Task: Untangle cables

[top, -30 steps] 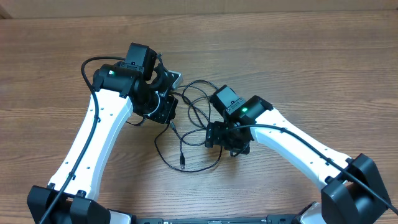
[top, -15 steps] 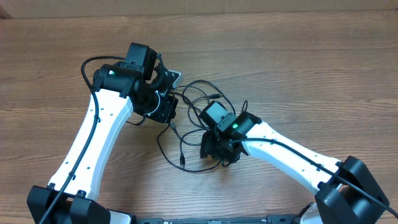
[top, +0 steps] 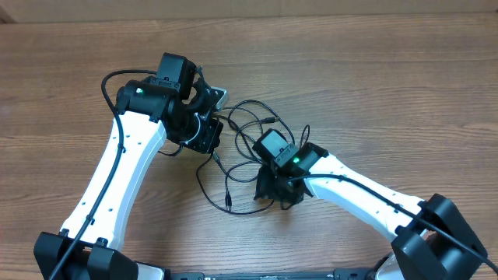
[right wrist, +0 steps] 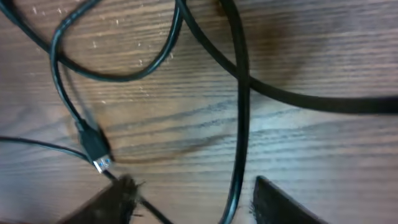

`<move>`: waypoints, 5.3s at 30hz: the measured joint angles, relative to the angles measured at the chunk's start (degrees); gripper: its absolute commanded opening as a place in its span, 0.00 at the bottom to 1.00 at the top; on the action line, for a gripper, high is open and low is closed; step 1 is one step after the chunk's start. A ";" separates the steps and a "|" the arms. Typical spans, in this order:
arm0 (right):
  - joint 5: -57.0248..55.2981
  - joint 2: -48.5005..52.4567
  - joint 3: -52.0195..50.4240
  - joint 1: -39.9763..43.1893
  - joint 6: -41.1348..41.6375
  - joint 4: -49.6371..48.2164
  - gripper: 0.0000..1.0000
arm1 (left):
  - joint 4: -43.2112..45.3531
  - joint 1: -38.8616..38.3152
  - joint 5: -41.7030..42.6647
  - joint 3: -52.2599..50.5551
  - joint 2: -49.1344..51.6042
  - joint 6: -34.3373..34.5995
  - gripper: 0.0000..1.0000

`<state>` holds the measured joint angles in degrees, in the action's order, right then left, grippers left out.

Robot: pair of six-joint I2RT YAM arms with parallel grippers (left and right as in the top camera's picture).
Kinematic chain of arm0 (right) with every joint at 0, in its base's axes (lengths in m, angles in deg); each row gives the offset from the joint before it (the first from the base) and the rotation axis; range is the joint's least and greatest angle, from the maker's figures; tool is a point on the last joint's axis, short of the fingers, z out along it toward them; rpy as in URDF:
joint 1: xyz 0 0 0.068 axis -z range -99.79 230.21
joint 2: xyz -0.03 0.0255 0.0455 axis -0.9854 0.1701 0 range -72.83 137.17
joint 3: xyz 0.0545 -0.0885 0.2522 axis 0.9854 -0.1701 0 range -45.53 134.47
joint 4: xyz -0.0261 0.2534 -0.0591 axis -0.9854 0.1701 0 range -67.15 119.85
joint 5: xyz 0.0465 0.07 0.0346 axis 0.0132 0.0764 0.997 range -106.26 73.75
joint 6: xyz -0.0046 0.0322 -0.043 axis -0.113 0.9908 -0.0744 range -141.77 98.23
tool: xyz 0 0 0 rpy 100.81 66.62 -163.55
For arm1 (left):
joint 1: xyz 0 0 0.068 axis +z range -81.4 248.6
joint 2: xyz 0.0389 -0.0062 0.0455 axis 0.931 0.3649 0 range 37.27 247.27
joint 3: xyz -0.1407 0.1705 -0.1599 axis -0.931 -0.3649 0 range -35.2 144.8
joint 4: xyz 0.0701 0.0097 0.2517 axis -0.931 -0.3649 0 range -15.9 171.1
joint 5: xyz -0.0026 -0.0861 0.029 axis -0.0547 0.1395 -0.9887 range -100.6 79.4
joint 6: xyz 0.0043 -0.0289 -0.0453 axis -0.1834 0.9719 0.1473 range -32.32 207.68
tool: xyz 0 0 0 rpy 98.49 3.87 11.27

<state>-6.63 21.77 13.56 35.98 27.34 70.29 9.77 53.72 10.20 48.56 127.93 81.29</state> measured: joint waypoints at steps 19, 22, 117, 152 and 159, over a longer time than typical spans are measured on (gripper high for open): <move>-5.35 -10.29 21.62 -0.04 -18.47 -5.57 0.04 | 0.02 2.95 -7.43 0.00 0.00 9.46 0.04; -12.46 -10.80 21.64 0.00 -19.58 -9.09 0.04 | 0.04 7.54 -3.82 0.00 0.00 9.57 0.04; 8.20 -9.25 22.01 4.39 -35.45 -9.01 1.00 | 11.34 15.23 29.35 0.02 0.00 23.34 0.04; -3.06 -9.09 22.12 14.29 -26.82 4.74 1.00 | 37.48 52.35 8.59 0.94 11.54 27.41 0.13; -3.06 -9.09 22.12 14.29 -26.82 4.76 1.00 | 36.02 55.06 8.87 0.26 11.54 28.13 0.13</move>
<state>-9.69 12.68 35.68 50.27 0.52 75.06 45.79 108.78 19.07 48.83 139.47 109.42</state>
